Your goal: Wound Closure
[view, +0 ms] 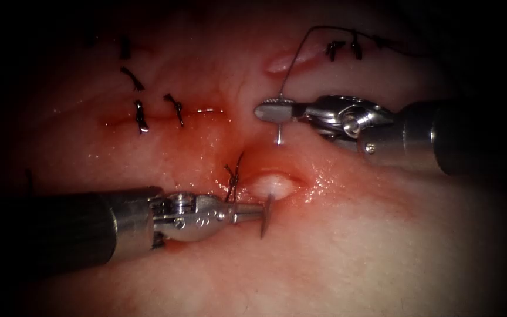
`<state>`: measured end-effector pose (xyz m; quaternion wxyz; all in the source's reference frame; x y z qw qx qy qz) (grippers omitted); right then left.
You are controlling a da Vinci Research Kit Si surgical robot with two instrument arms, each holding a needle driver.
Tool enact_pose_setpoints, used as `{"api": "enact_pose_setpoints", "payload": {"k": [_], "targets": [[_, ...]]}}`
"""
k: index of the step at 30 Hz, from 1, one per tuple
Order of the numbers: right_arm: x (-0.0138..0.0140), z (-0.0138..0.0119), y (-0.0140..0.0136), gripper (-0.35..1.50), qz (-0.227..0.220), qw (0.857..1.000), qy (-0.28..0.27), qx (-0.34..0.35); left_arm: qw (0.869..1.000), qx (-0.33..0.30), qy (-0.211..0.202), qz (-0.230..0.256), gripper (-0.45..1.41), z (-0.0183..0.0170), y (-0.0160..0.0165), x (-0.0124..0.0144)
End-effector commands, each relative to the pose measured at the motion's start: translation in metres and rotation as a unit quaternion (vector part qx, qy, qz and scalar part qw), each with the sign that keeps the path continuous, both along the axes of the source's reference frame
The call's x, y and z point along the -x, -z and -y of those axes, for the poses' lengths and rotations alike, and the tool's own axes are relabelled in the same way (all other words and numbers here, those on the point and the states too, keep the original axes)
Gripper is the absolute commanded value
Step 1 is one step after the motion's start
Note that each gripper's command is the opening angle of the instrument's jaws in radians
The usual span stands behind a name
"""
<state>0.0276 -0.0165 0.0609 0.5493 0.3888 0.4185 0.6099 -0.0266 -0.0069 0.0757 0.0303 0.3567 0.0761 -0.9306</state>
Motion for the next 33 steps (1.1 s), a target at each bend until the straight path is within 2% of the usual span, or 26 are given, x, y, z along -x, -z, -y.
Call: {"api": "enact_pose_setpoints", "payload": {"k": [1, 5, 7, 9, 10, 11, 12, 13, 14, 15, 18, 20, 24, 25, 27, 30, 31, 32, 33], "targets": [[-0.0012, -0.0002, -0.0002, -0.35, -0.002, 1.0, 0.001, -0.004, 1.0, 0.001, 0.0, 0.001, -0.35, -0.0001, -0.0005, 0.0006], [-0.0011, 0.0011, 0.0007, -0.35, -0.006, 0.998, 0.009, -0.06, 1.0, 0.0, 0.0, 0.001, -0.35, -0.0001, -0.0005, 0.0006], [-0.001, 0.0014, 0.0013, -0.35, -0.018, 0.997, 0.011, -0.071, 1.0, 0.0, 0.0, 0.0, -0.35, -0.0001, -0.0004, 0.0007], [-0.0009, 0.0015, 0.0016, -0.35, -0.049, 0.997, 0.0, -0.065, 1.0, 0.0, 0.0, 0.0, -0.35, 0.0, -0.0003, 0.0007], [-0.0008, 0.0011, 0.0017, 0.26, -0.072, 0.996, -0.008, -0.056, 1.0, -0.001, 0.0, 0.001, -0.35, 0.0, 0.0, 0.0007], [-0.0006, 0.0007, 0.0017, 0.71, -0.078, 0.996, -0.02, -0.034, 1.0, -0.001, 0.0, 0.001, -0.35, 0.0, 0.0001, 0.0007], [-0.0005, 0.0004, 0.0016, 0.89, -0.074, 0.997, -0.026, -0.015, 1.0, -0.003, 0.003, 0.0, -0.35, 0.0, 0.0002, 0.0007], [-0.0003, 0.0001, 0.0015, 0.99, -0.067, 0.997, -0.027, 0.005, 1.0, -0.001, 0.001, 0.0, -0.35, 0.0, 0.0004, 0.0007], [0.0004, -0.0008, 0.0013, 1.04, -0.055, 0.996, -0.018, 0.064, 1.0, 0.0, -0.001, 0.0, -0.35, 0.0001, 0.0006, 0.0007], [0.0008, -0.0012, 0.0012, 1.11, -0.052, 0.995, -0.014, 0.08, 1.0, 0.001, -0.004, 0.0, -0.33, 0.0002, 0.0008, 0.0007], [0.0022, -0.0026, 0.0009, 1.16, -0.029, 0.989, -0.003, 0.145, 1.0, 0.014, -0.014, 0.006, -0.3, 0.0003, 0.0012, 0.0007], [0.0034, -0.0036, 0.0006, 1.28, -0.019, 0.983, 0.007, 0.182, 1.0, 0.019, -0.016, 0.01, -0.3, 0.0002, 0.0014, 0.0007], [0.0066, -0.0041, 0.0001, 1.28, -0.015, 0.969, 0.036, 0.246, 0.999, 0.034, -0.019, 0.023, -0.28, 0.0001, 0.0018, 0.0002], [0.0074, -0.0041, 0.0001, 1.26, -0.013, 0.963, 0.044, 0.265, 0.999, 0.038, -0.018, 0.028, -0.28, 0.0001, 0.0019, 0.0001], [0.0086, -0.0039, 0.0001, 1.26, -0.009, 0.948, 0.063, 0.311, 0.997, 0.058, -0.023, 0.039, -0.13, 0.0004, 0.002, -0.0004], [0.0101, -0.0038, 0.0003, 1.26, 0.011, 0.929, 0.088, 0.36, 0.992, 0.094, -0.041, 0.07, -0.13, 0.0004, 0.002, -0.001], [0.0108, -0.0037, 0.0003, 1.26, 0.021, 0.917, 0.093, 0.387, 0.987, 0.119, -0.06, 0.085, -0.01, 0.0003, 0.0018, -0.0012], [0.0111, -0.0036, 0.0003, 1.26, 0.022, 0.916, 0.095, 0.39, 0.985, 0.129, -0.067, 0.09, 0.0, 0.0003, 0.0018, -0.0011], [0.0114, -0.0034, 0.0002, 1.26, 0.02, 0.909, 0.1, 0.404, 0.98, 0.144, -0.082, 0.108, 0.14, 0.0004, 0.0017, -0.001]]}}
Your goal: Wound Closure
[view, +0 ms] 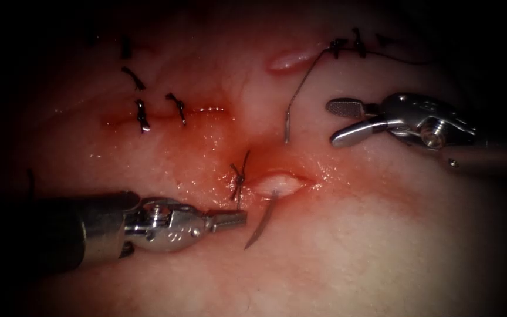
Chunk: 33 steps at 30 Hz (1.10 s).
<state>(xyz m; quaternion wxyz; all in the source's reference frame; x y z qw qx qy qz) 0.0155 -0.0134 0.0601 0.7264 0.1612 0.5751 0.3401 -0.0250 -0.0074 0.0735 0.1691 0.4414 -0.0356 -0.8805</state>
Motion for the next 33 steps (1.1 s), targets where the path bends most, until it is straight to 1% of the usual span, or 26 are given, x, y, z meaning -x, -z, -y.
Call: {"api": "enact_pose_setpoints", "payload": {"k": [1, 3, 6, 9, 12, 15, 17, 20, 25, 28, 29, 33], "targets": [[-0.0006, -0.0001, -0.0007, 1.26, -0.013, 1.0, 0.015, 0.008, 1.0, 0.01, -0.019, 0.013, 0.36, -0.0001, -0.0007, 0.001], [-0.0005, 0.0002, -0.001, 1.26, -0.013, 1.0, 0.017, 0.01, 0.999, 0.028, -0.038, 0.025, 0.47, 0.0001, -0.0007, 0.0015], [-0.0005, 0.0011, -0.0016, 1.13, -0.017, 0.999, 0.022, 0.019, 0.996, 0.046, -0.051, 0.049, 0.52, 0.0002, -0.0008, 0.0023], [-0.0006, 0.0018, -0.0021, 1.13, -0.026, 0.999, 0.017, 0.026, 0.995, 0.053, -0.062, 0.064, 0.59, 0.0001, -0.001, 0.0028], [-0.0006, 0.0022, -0.0023, 1.13, -0.028, 0.999, 0.016, 0.029, 0.993, 0.058, -0.073, 0.072, 0.61, 0.0005, -0.0013, 0.0032], [-0.0007, 0.0024, -0.0024, 1.13, -0.031, 0.999, 0.013, 0.031, 0.992, 0.067, -0.082, 0.075, 0.61, 0.0011, -0.0016, 0.0036], [-0.0008, 0.0025, -0.0025, 1.13, -0.034, 0.999, 0.009, 0.033, 0.991, 0.073, -0.086, 0.076, 0.66, 0.0018, -0.0019, 0.0043], [-0.0011, 0.0028, -0.0027, 1.13, -0.034, 0.999, 0.007, 0.035, 0.99, 0.074, -0.088, 0.078, 0.68, 0.0018, -0.002, 0.0048], [-0.0021, 0.0039, -0.0035, 1.14, -0.036, 0.998, 0.01, 0.042, 0.989, 0.073, -0.093, 0.084, 0.86, 0.0015, -0.002, 0.0051], [-0.0025, 0.0043, -0.0039, 1.14, -0.038, 0.998, 0.014, 0.048, 0.988, 0.085, -0.1, 0.086, 0.86, 0.0015, -0.002, 0.0054], [-0.0026, 0.0043, -0.004, 1.14, -0.039, 0.998, 0.015, 0.049, 0.987, 0.09, -0.104, 0.087, 0.83, 0.0015, -0.002, 0.0055], [-0.0027, 0.0044, -0.004, 1.16, -0.039, 0.998, 0.014, 0.049, 0.984, 0.1, -0.114, 0.094, 0.84, 0.0016, -0.0022, 0.0058]]}}
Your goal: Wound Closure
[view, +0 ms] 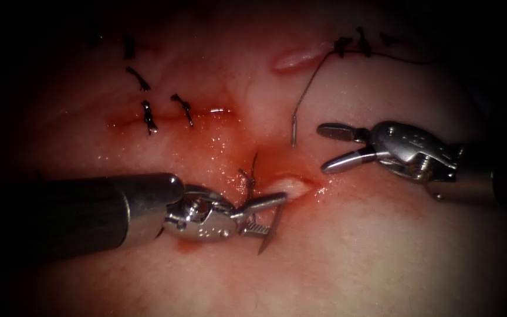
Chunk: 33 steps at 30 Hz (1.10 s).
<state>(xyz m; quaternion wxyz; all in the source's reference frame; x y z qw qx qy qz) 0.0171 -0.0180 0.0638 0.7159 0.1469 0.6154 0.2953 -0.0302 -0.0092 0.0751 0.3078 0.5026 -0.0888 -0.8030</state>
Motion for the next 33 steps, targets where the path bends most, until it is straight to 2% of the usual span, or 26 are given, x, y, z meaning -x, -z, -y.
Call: {"api": "enact_pose_setpoints", "payload": {"k": [1, 4, 6, 7, 8, 9, 10, 17, 24, 26, 27, 30, 31, 33], "targets": [[-0.0011, -0.0003, -0.0003, 1.16, -0.001, 1.0, 0.0, 0.001, 1.0, -0.002, -0.003, 0.004, 0.84, -0.0001, -0.0005, 0.0006], [-0.0011, -0.0003, -0.0003, 1.16, -0.002, 1.0, 0.0, -0.002, 1.0, -0.003, -0.009, 0.004, 0.84, -0.0002, -0.0004, 0.0009], [-0.001, -0.0003, -0.0003, 1.16, -0.003, 1.0, -0.002, -0.005, 1.0, -0.004, -0.01, 0.006, 0.61, -0.0004, -0.0002, 0.001], [-0.001, -0.0003, -0.0004, 1.16, -0.006, 1.0, -0.004, -0.007, 1.0, -0.004, -0.011, 0.007, 0.39, -0.0005, -0.0001, 0.001], [-0.001, -0.0003, -0.0004, 1.16, -0.006, 1.0, -0.004, -0.007, 1.0, -0.004, -0.011, 0.007, 0.39, -0.0005, -0.0001, 0.001], [-0.001, -0.0003, -0.0004, 1.16, -0.007, 1.0, -0.004, -0.007, 1.0, -0.005, -0.011, 0.008, 0.12, -0.0006, -0.0001, 0.001], [-0.0009, -0.0003, -0.0004, 1.14, -0.011, 1.0, -0.006, -0.012, 1.0, -0.024, -0.003, 0.006, -0.45, -0.0008, 0.0001, 0.001], [-0.0008, -0.0001, -0.0003, 1.13, -0.012, 1.0, -0.006, -0.015, 0.988, -0.154, 0.016, 0.012, -0.45, -0.0005, 0.0008, 0.001], [-0.001, 0.0002, -0.0005, 1.13, -0.013, 1.0, -0.007, -0.025, 0.96, -0.278, 0.03, 0.029, -0.45, -0.0016, 0.0035, 0.0011], [-0.001, 0.0003, -0.0005, 1.13, -0.015, 0.999, -0.008, -0.027, 0.938, -0.342, 0.052, 0.037, -0.45, -0.0022, 0.0047, 0.0009], [-0.0011, 0.0003, -0.0005, 1.13, -0.014, 1.0, -0.004, -0.027, 0.917, -0.393, 0.06, 0.035, -0.45, -0.0022, 0.0054, 0.0008], [-0.0014, 0.0003, -0.0006, 1.2, -0.002, 0.999, 0.015, -0.032, 0.897, -0.438, 0.053, 0.031, -0.45, -0.0023, 0.0065, 0.0006], [-0.0014, 0.0003, -0.0006, 1.25, 0.005, 0.999, 0.02, -0.033, 0.879, -0.473, 0.051, 0.032, -0.45, -0.0026, 0.0073, 0.0005], [-0.0014, 0.0004, -0.0005, 1.25, 0.006, 0.999, 0.021, -0.033, 0.866, -0.495, 0.047, 0.038, -0.45, -0.003, 0.0081, 0.0004]]}}
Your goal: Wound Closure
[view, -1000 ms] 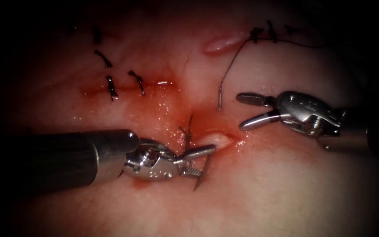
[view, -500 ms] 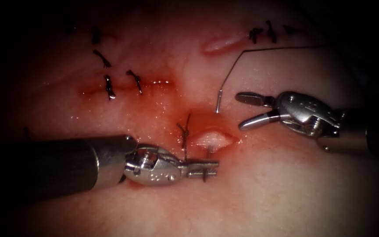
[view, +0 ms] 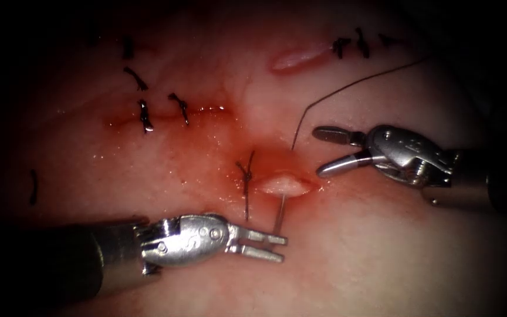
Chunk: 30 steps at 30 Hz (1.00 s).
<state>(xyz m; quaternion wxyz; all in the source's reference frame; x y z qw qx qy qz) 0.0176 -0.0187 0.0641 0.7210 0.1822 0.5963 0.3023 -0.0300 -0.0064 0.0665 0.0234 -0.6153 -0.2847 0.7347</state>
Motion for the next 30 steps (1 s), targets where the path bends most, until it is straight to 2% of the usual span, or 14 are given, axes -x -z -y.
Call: {"api": "enact_pose_setpoints", "payload": {"k": [1, 4, 7, 8, 9, 14, 18, 21, 23, 25, 26, 27, 30], "targets": [[-0.001, -0.0002, -0.0002, 1.25, -0.001, 1.0, 0.0, 0.001, 1.0, -0.009, 0.002, 0.001, -0.45, -0.0003, -0.0002, 0.0005], [-0.001, 0.0001, -0.0001, 1.2, -0.004, 1.0, 0.0, -0.007, 1.0, -0.023, 0.016, 0.001, -0.45, -0.0008, 0.0014, 0.0], [-0.0006, 0.001, 0.0004, 1.04, -0.014, 0.998, -0.003, -0.063, 1.0, -0.025, 0.019, -0.001, -0.45, -0.0007, 0.0032, -0.0009], [-0.0003, 0.0013, 0.0008, 0.93, -0.017, 0.997, -0.002, -0.081, 0.999, -0.027, 0.017, 0.001, -0.45, -0.0005, 0.0043, -0.0012], [-0.0001, 0.0015, 0.0013, 0.71, -0.02, 0.992, -0.009, -0.127, 1.0, -0.007, 0.018, 0.008, -0.45, -0.0005, 0.0055, -0.0013], [0.0003, 0.0017, 0.0027, 0.72, -0.023, 0.988, -0.013, -0.15, 0.999, 0.027, 0.023, 0.018, -0.45, -0.0008, 0.0081, -0.0011], [0.0001, 0.0013, 0.0038, 0.72, -0.022, 0.98, -0.027, -0.194, 0.997, 0.064, 0.029, 0.024, -0.45, -0.0013, 0.0096, -0.0011], [0.0001, 0.0011, 0.0043, 0.67, -0.021, 0.979, -0.031, -0.202, 0.993, 0.107, 0.047, 0.016, -0.45, -0.0022, 0.0101, -0.0009], [0.0002, 0.0011, 0.0044, 0.57, -0.022, 0.977, -0.035, -0.208, 0.989, 0.13, 0.062, 0.01, -0.45, -0.003, 0.01, -0.0007], [0.0002, 0.0011, 0.0046, 0.66, -0.026, 0.972, -0.039, -0.229, 0.984, 0.161, 0.08, -0.001, -0.45, -0.0039, 0.0095, -0.0004], [0.0003, 0.0012, 0.0047, 0.77, -0.026, 0.97, -0.041, -0.237, 0.981, 0.173, 0.084, -0.006, -0.45, -0.0041, 0.0092, -0.0003], [0.0003, 0.0011, 0.0051, 1.14, -0.023, 0.963, -0.056, -0.264, 0.978, 0.186, 0.091, -0.018, -0.45, -0.0044, 0.0084, -0.0001], [0.0002, 0.0007, 0.0062, 1.23, -0.031, 0.945, -0.079, -0.316, 0.973, 0.206, 0.099, -0.032, -0.45, -0.0048, 0.007, 0.0001]]}}
